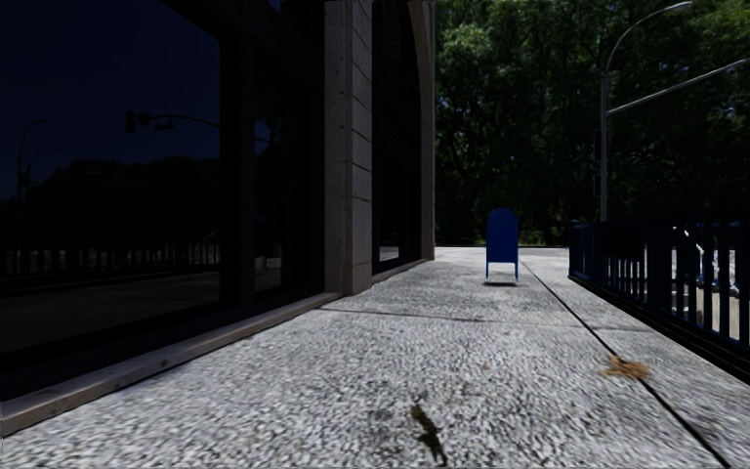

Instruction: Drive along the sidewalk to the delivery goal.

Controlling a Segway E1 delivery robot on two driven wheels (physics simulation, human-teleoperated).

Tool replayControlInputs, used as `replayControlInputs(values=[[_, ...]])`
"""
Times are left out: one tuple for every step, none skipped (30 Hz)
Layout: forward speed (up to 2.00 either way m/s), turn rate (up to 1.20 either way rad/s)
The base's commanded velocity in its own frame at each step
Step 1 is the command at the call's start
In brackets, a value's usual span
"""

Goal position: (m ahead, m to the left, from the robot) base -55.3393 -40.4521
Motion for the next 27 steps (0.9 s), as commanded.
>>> replayControlInputs(values=[[2.0, -0.35], [2.0, -0.35], [2.0, -0.35], [2.0, -0.35], [2.0, -0.35], [2.0, -0.35], [2.0, -0.35], [2.0, -0.35], [2.0, -0.35], [2.0, -0.35], [2.0, -0.32], [2.0, -0.09], [2.0, 0.0], [2.0, 0.0], [2.0, 0.0], [2.0, 0.0], [2.0, 0.0], [2.0, 0.0], [2.0, 0.0], [2.0, 0.0], [2.0, 0.0], [2.0, 0.0], [2.0, 0.0], [2.0, 0.0], [2.0, 0.0], [2.0, 0.0], [2.0, 0.0]])
